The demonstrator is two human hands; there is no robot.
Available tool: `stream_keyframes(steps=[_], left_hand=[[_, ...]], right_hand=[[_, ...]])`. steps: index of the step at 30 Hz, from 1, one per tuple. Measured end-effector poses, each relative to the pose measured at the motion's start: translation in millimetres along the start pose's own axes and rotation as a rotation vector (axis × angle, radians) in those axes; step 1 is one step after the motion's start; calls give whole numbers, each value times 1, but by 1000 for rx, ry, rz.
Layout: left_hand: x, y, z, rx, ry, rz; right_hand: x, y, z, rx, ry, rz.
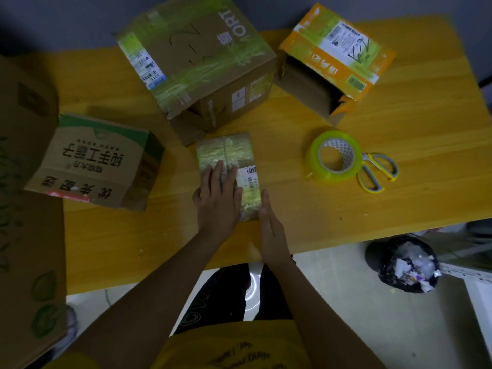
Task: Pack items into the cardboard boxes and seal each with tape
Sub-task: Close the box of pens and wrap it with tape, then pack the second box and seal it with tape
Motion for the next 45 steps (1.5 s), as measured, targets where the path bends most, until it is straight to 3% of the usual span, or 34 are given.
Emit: stream_keyframes(steps=[4,9,15,18,24,26,33,41,45], left_hand=[[1,1,0,-20,-10,-29],[2,1,-2,37,-37,-121],[-2,-8,-11,363,-199,-240],[-9,-16,-17,493,-254,-221],[-22,-35,-16,365,-365,-330],[-37,-44,-5,374,-370,-324],[-109,-60,83,435,-159,-231],[-188,-28,210,466,-53,-243],[-227,6,273,479,-106,-292]], right_hand=[[-11,1,6,161,131,-110],[-14,-13,-6,237,43,-69],[-17,-9,-1,365,2,-155],[-22,1,-20,249,34,-174],[-31,-12,-57,126,97,-163],[-39,-34,-76,121,33,-103],[-74,-168,-136,77,-286,407],[-169,-314,-161,-360,-155,732],[-255,-366,-172,-417,-98,765]])
Point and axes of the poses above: each hand's wrist, its own x-axis away from the middle knuckle, its own y-axis out of the palm, z = x × y, the point moved 7 cm from there along -x, towards the middle knuckle, and after that the axes turned 15 degrees about z, right-handed, at the moved point
